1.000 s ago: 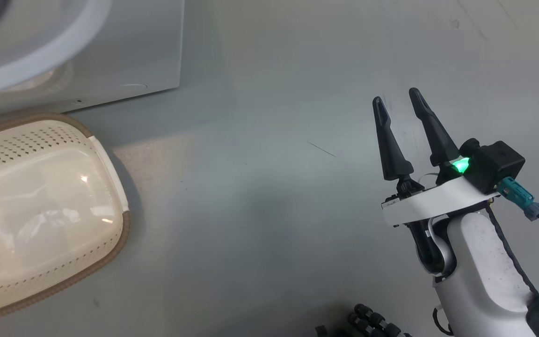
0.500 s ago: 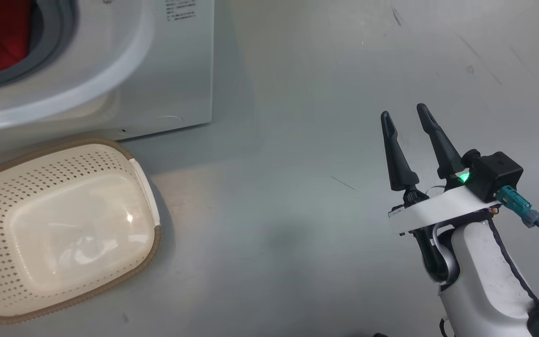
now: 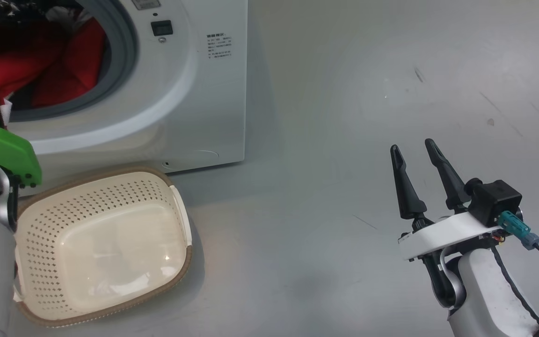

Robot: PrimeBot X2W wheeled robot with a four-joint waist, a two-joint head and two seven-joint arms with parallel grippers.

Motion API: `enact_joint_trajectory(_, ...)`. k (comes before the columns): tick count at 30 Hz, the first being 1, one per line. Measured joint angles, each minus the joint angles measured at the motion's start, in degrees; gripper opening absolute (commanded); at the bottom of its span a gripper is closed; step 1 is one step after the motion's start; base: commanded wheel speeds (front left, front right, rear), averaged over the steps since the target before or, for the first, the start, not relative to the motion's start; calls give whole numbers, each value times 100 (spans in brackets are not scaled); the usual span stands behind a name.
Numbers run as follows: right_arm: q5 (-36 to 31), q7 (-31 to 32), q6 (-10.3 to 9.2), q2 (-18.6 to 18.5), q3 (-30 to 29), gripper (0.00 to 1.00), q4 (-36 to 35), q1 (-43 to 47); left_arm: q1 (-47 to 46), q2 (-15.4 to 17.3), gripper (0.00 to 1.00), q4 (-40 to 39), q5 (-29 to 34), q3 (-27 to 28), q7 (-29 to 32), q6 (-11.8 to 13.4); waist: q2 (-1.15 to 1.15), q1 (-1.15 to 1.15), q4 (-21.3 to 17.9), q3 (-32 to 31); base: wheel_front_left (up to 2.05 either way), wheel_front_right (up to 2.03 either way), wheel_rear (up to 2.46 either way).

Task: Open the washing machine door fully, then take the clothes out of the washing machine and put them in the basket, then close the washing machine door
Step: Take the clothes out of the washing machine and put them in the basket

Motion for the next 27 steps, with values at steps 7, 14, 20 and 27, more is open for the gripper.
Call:
enact_joint_trajectory(7, -31, 0, 40, -15, -65, 100, 15, 177, 277, -214, 0, -100, -44, -104, -455, -204, 0, 0, 230, -384, 0, 0, 0)
enact_joint_trajectory(14, -81, 0, 41, -30, -108, 100, 21, 311, 596, -315, 0, -315, -134, -100, -534, -319, 0, 0, 439, -712, 0, 0, 0)
enact_joint_trajectory(20, -87, 0, 45, -37, -126, 100, 25, 417, 994, -423, 0, -515, -149, -98, -576, -344, 0, 0, 589, -963, 0, 0, 0)
enact_joint_trajectory(27, -88, 0, 46, -35, -129, 100, 29, 512, 1287, -513, 0, -798, -149, -99, -582, -344, 0, 0, 679, -1124, 0, 0, 0)
